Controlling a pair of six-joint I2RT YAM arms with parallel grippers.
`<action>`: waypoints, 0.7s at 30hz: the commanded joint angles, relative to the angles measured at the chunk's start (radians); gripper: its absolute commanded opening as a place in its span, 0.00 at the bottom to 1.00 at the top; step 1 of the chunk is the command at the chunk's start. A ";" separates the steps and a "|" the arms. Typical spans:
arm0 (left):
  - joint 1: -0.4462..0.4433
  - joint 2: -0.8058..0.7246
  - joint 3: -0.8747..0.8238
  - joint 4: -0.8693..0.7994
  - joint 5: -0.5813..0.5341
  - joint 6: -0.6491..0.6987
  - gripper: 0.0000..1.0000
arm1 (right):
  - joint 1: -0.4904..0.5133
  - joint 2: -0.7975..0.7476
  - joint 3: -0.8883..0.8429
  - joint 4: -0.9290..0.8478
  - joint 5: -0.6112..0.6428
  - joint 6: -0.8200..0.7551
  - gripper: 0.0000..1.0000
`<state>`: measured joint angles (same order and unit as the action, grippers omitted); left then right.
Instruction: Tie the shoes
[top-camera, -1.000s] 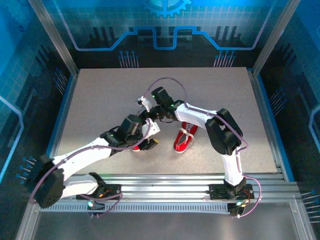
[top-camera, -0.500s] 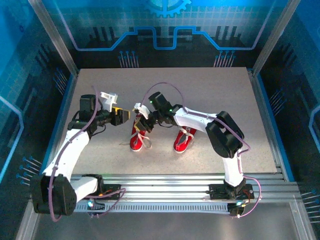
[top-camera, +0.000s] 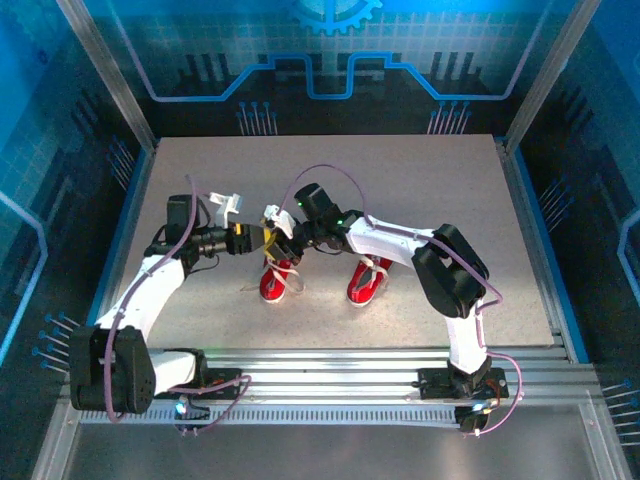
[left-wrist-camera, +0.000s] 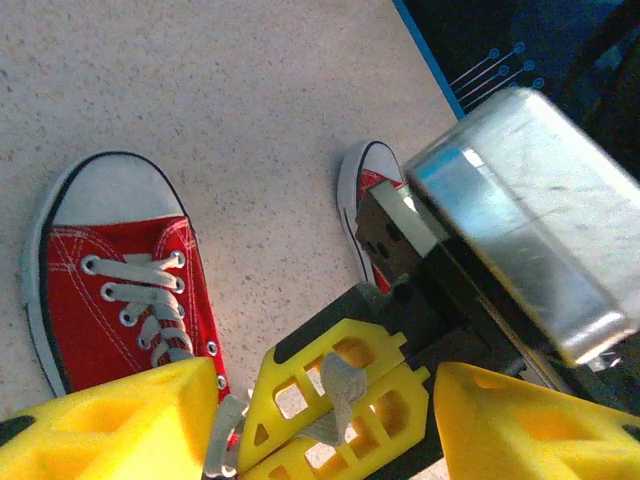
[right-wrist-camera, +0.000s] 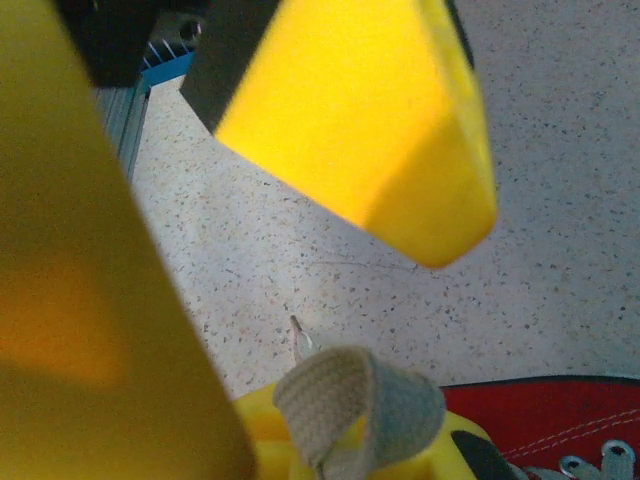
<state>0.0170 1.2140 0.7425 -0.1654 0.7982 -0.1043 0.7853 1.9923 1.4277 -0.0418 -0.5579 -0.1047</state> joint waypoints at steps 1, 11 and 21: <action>0.002 0.019 -0.020 0.046 0.047 -0.021 0.60 | 0.008 -0.009 0.020 0.024 -0.022 0.010 0.00; -0.033 0.081 0.006 0.049 0.075 -0.011 0.00 | 0.010 -0.014 0.009 0.028 -0.033 0.026 0.10; 0.026 0.029 0.033 -0.001 0.017 0.007 0.00 | 0.005 -0.209 -0.316 0.022 0.166 0.111 0.54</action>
<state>0.0246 1.2667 0.7403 -0.1375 0.8200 -0.1215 0.7780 1.8313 1.1816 0.0044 -0.4778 -0.0174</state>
